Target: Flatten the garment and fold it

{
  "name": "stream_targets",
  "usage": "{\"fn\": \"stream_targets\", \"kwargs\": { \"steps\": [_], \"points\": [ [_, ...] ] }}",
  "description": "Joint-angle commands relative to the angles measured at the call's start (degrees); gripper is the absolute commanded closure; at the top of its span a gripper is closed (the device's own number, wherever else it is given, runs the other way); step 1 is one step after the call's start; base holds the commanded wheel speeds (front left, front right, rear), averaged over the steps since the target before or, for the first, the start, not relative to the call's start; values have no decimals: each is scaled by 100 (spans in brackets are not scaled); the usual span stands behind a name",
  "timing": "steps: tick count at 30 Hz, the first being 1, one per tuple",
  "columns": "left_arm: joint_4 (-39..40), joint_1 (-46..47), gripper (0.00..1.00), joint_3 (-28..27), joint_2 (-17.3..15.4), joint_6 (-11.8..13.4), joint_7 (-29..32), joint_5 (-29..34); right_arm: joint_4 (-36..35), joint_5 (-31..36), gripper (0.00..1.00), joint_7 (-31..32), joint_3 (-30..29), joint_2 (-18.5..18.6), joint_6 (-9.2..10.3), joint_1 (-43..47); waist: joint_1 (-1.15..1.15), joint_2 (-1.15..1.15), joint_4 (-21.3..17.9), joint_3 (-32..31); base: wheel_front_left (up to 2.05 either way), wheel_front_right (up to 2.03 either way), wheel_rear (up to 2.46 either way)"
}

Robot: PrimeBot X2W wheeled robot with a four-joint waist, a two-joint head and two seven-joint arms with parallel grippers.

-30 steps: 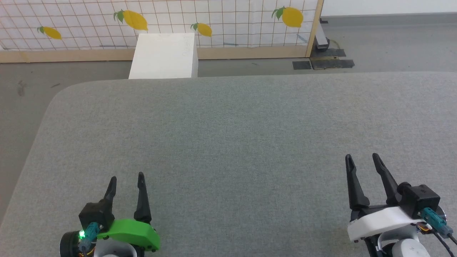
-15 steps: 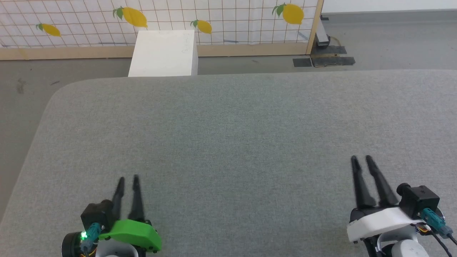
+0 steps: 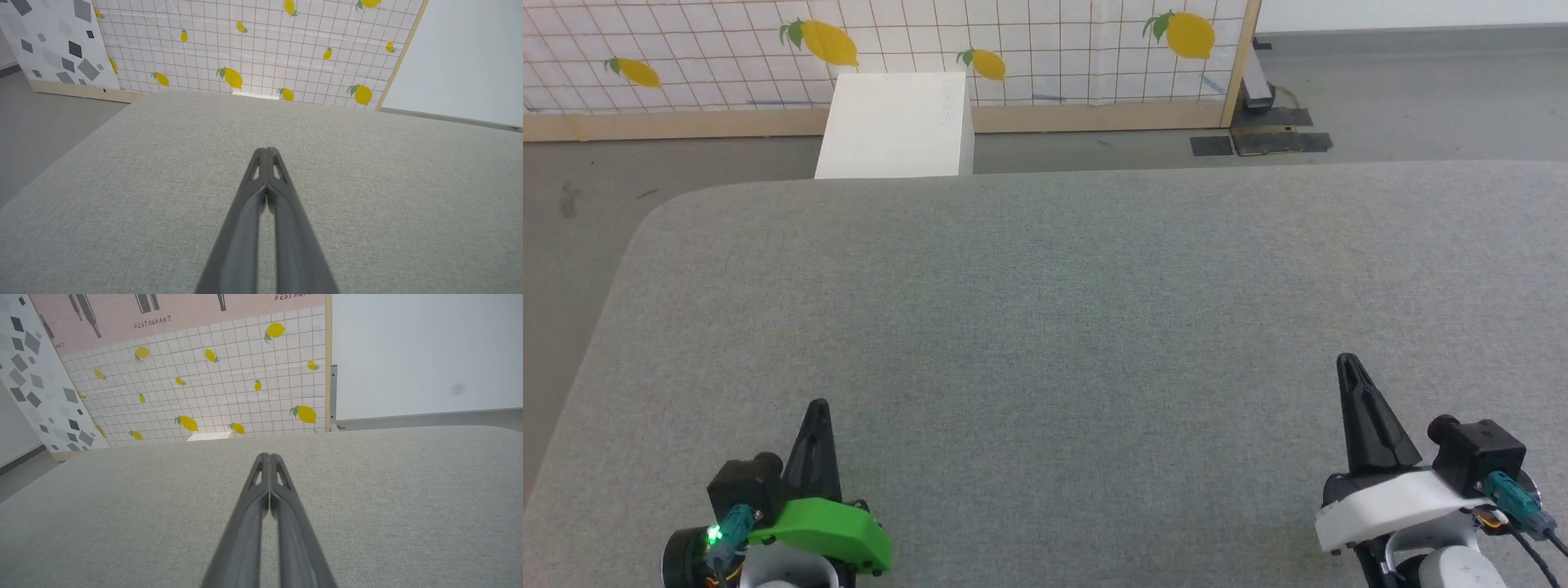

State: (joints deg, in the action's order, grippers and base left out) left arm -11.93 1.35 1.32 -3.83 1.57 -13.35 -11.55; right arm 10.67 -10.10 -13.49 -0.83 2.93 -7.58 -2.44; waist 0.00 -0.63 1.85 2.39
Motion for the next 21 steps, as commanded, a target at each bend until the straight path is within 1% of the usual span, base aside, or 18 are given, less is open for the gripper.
{"fn": "stream_targets", "kwargs": {
  "steps": [1,21],
  "points": [
    [52,-16,100,-9,11,-18,33,100,-51,67,100,52,6,-1,1,28,0,7,-3,-4,0,0,0],
    [284,-40,100,-34,28,-46,298,315,-258,259,100,316,21,-1,3,72,0,19,-40,-52,0,0,0]
  ]
}}
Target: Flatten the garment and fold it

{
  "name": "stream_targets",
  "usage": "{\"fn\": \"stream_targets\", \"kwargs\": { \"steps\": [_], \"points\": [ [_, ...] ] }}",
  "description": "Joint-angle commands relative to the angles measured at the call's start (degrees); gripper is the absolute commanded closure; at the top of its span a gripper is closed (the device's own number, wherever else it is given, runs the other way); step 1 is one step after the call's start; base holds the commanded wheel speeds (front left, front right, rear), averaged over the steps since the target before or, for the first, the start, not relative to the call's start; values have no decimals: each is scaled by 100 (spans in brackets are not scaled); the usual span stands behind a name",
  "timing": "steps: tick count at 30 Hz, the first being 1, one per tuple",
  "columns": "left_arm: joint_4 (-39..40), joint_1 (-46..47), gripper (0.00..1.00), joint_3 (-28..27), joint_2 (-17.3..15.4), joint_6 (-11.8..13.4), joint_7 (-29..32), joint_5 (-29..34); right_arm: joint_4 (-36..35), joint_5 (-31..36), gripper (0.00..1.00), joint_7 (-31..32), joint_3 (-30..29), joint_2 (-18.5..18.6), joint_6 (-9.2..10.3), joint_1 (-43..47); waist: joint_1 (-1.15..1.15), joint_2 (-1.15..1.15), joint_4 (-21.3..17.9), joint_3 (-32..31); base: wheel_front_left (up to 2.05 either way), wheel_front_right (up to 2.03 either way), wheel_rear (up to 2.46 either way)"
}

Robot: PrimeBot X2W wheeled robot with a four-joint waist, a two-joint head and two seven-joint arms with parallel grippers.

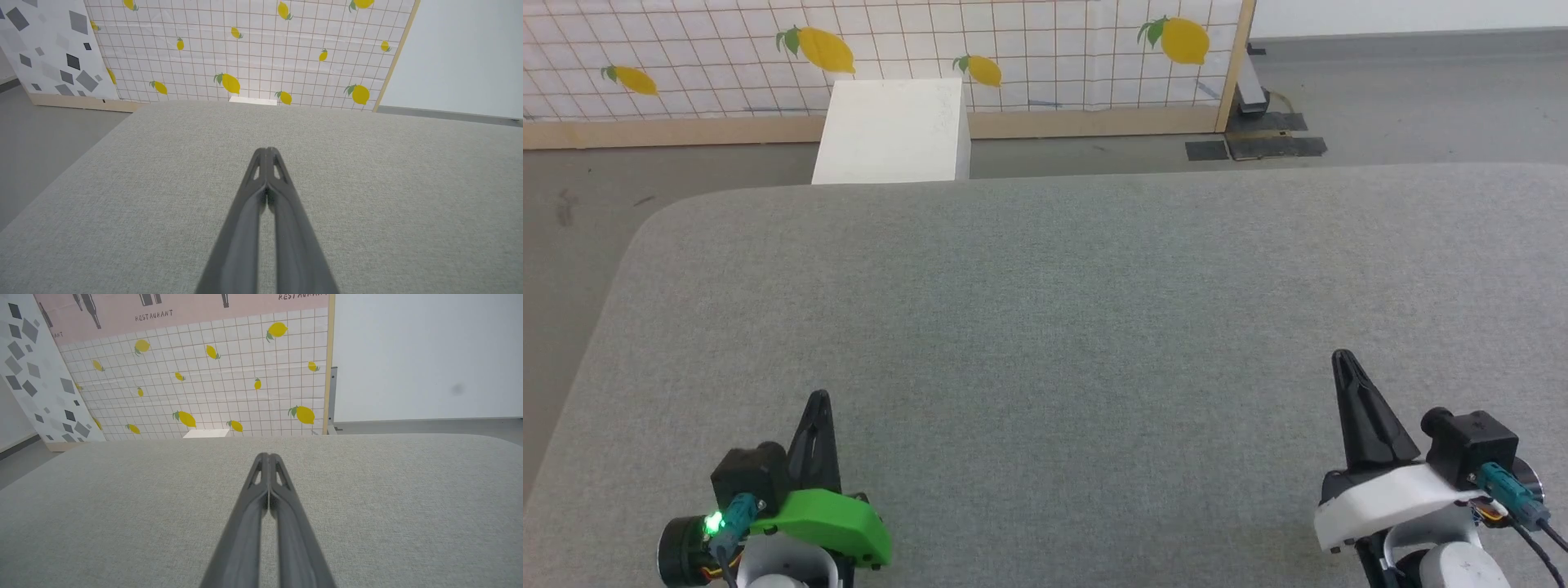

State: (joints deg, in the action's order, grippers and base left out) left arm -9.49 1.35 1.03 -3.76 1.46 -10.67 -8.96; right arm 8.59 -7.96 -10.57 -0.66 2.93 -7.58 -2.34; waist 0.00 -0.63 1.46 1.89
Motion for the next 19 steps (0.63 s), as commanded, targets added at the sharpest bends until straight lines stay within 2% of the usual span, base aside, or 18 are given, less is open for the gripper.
{"fn": "stream_targets", "kwargs": {
  "steps": [1,19],
  "points": [
    [51,-41,100,-6,22,-36,43,66,-59,54,100,37,6,-2,3,64,0,19,-3,-4,0,0,0],
    [234,-60,100,-26,36,-59,251,235,-222,205,100,245,18,-2,4,99,0,28,-32,-41,0,0,0]
  ]
}}
